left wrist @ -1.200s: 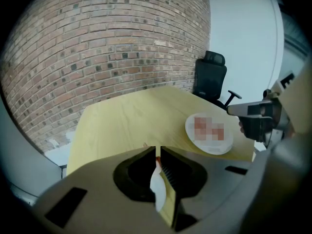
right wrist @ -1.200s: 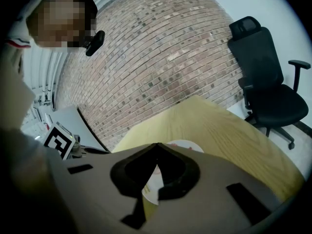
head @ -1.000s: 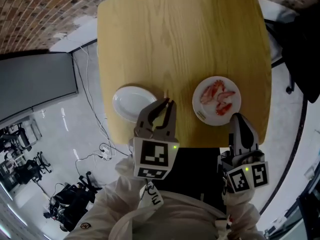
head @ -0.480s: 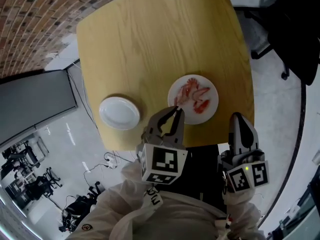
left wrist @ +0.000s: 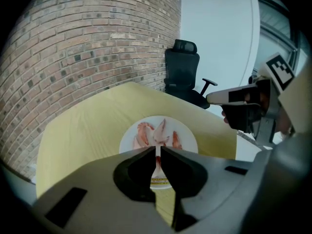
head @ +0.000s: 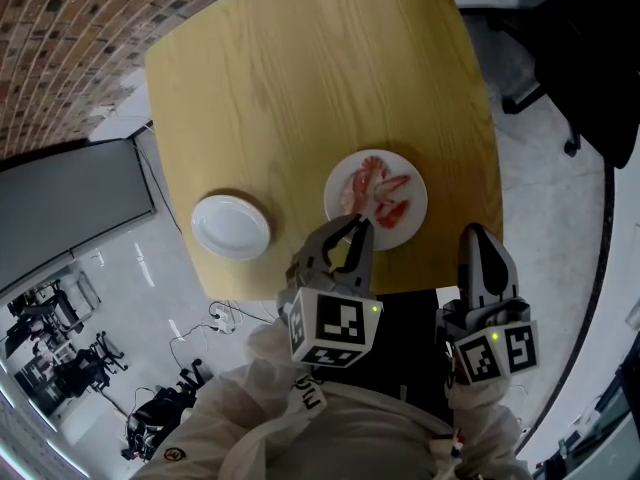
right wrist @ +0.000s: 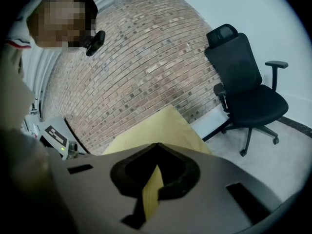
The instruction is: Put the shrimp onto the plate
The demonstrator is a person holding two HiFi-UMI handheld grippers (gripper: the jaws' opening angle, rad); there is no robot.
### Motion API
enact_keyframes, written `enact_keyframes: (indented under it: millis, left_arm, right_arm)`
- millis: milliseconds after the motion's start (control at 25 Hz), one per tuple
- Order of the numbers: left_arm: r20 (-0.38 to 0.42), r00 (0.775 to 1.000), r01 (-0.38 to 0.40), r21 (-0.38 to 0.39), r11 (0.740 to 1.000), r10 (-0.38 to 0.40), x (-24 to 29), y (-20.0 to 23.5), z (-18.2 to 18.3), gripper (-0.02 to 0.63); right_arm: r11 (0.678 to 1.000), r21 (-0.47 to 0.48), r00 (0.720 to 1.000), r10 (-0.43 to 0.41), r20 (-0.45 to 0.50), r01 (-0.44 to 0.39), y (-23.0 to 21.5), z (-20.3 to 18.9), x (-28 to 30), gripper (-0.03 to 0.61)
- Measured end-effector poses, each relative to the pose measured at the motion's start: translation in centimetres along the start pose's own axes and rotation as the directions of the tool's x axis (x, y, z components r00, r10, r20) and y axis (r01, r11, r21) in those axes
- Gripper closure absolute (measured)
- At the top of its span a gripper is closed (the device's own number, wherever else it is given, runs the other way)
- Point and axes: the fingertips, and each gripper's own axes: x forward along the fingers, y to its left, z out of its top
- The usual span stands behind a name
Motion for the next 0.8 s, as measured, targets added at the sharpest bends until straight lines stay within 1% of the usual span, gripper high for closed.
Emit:
enact_keyframes:
  millis: [80,200,600,800]
  left_arm:
    - [-0.016,1.000,-0.002,0.006,1.000,0.003,0.23,-0.21,-0.22,0.575]
    - [-0.019,1.000,0.001,0.004,1.000,-0.001,0.34,-0.35,-0.14,0.575]
    - [0.006,1.000,0.006,-0.016,1.000,-0.006,0.65,-0.90,0.44,0.575]
    - [0.010,1.000,0.000,-0.026,1.000,0.000,0.23,-0.83,0.32,0.575]
  right_arm:
    - [1.000,0.004,1.000,0.000,-0.002,0.000,-0.30,0.00,0.02,0.554]
    - [1.000,0.006,1.000,0.001,-0.006,0.000,-0.48,0.17,0.14,0.554]
    - [1.000,0.001,1.000,0.013,-0.013,-0.013,-1.03,0.42,0.47,0.554]
    - [1.000,-0.009,1.000,0.025,-0.017,-0.026,-0.59,0.48,0.52,0.554]
